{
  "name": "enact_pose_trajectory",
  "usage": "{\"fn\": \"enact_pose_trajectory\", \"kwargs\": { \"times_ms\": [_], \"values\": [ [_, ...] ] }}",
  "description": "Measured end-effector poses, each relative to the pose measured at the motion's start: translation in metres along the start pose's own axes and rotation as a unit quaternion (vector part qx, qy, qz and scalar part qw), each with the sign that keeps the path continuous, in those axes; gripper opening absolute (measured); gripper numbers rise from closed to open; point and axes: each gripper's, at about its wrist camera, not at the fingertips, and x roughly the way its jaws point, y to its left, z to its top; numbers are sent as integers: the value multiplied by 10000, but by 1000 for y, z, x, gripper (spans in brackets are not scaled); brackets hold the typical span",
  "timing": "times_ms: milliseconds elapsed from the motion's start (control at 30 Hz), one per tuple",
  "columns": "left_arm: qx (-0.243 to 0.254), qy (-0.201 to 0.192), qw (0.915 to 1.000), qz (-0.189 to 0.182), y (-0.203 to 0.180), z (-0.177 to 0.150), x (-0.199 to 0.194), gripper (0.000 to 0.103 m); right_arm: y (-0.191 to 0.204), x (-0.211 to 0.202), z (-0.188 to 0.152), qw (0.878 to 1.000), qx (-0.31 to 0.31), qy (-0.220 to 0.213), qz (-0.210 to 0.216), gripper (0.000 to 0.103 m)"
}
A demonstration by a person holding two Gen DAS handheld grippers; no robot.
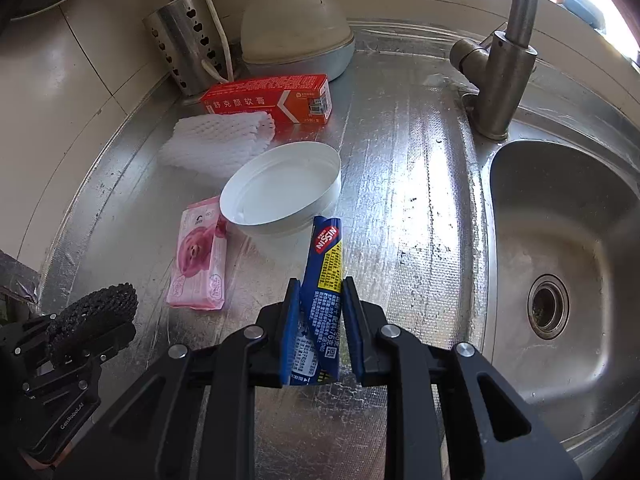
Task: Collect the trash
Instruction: 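Carry the scrubber pad and Nissin packet down over the trash bin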
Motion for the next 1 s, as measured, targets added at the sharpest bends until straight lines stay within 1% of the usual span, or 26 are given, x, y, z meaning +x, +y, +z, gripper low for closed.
{"fn": "enact_pose_trajectory", "kwargs": {
  "times_ms": [300, 567, 767, 1000],
  "values": [
    [121, -158, 9998, -96, -6, -9, -14, 10, -3, -16, -15, 9999, 42, -97, 62, 21],
    [331, -343, 9987, -191, -11, -23, -39, 10, 18, -54, -32, 9990, -61, -337, 300, 21],
    [572, -465, 9968, -309, -13, -44, -62, 10, 38, -85, -62, 9979, -182, -391, 488, 21],
    [909, -412, 9937, -503, -20, -83, -84, 10, 57, -105, -116, 9970, -246, -148, 716, 21]
  ]
}}
